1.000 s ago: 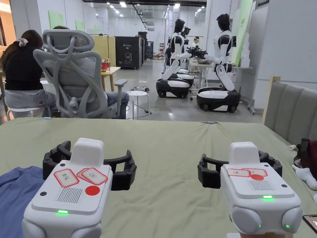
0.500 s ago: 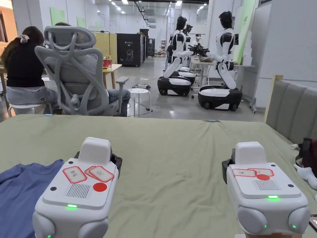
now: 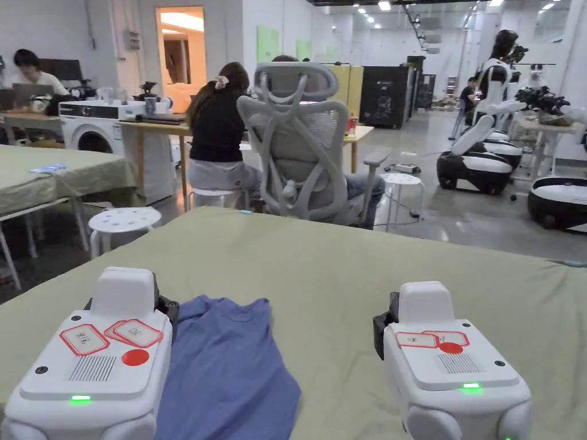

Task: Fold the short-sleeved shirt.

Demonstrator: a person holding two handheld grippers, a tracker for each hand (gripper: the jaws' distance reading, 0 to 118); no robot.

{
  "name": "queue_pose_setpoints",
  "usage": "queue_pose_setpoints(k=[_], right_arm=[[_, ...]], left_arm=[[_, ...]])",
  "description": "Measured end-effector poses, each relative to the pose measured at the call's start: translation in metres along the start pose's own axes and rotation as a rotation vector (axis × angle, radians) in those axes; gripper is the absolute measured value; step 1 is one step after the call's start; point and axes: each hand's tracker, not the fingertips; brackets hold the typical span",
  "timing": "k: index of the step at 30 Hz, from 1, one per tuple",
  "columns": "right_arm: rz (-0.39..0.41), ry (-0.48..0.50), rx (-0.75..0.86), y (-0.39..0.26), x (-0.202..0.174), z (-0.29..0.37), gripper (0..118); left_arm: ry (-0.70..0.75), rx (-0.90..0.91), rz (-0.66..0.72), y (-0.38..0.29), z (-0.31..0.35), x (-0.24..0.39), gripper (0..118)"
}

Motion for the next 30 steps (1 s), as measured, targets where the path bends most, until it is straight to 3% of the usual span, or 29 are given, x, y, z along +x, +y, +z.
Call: queue_pose_setpoints(k=[4, 7, 12, 17, 20, 21, 22, 23, 24, 25, 26, 28, 30], right_arm=[[0.004, 0.186, -0.058, -0.007, -0.047, -0.025, 0], [0.033, 0.212, -0.062, -0.014, -0.059, -0.035, 0], [0.048, 0.241, -0.112, -0.028, -0.056, -0.049, 0], [0.068, 0.222, -0.159, -0.042, -0.045, -0.063, 0], [0.094, 0.191, -0.187, -0.048, -0.036, -0.071, 0], [0.095, 0.18, -0.191, -0.05, -0.031, -0.072, 0], [0.095, 0.169, -0.196, -0.051, -0.026, -0.074, 0], [0.099, 0.159, -0.203, -0.051, -0.02, -0.076, 0], [0.105, 0.146, -0.211, -0.051, -0.015, -0.079, 0], [0.11, 0.124, -0.214, -0.052, -0.009, -0.081, 0], [0.109, 0.105, -0.22, -0.053, -0.003, -0.083, 0], [0.096, 0.079, -0.229, -0.055, 0.008, -0.089, 0], [0.081, 0.062, -0.234, -0.056, 0.018, -0.093, 0]], left_arm=[[0.138, -0.104, -0.014, -0.022, -0.007, -0.054, 0], [0.105, -0.172, -0.008, -0.035, -0.026, -0.063, 0], [-0.112, -0.423, -0.105, -0.059, -0.112, -0.018, 0], [-0.372, -0.743, -0.033, -0.103, -0.233, 0.05, 0], [-0.449, -0.846, -0.062, -0.129, -0.281, 0.094, 0], [-0.463, -0.86, -0.049, -0.135, -0.296, 0.105, 6], [-0.461, -0.854, -0.027, -0.139, -0.306, 0.115, 33], [-0.455, -0.85, -0.032, -0.144, -0.318, 0.124, 46], [-0.458, -0.861, -0.046, -0.151, -0.331, 0.133, 46], [-0.448, -0.896, -0.078, -0.159, -0.339, 0.141, 98], [-0.451, -0.923, -0.117, -0.166, -0.344, 0.147, 118], [-0.481, -0.942, -0.134, -0.175, -0.352, 0.157, 102], [-0.471, -1.001, -0.152, -0.188, -0.357, 0.162, 100]])
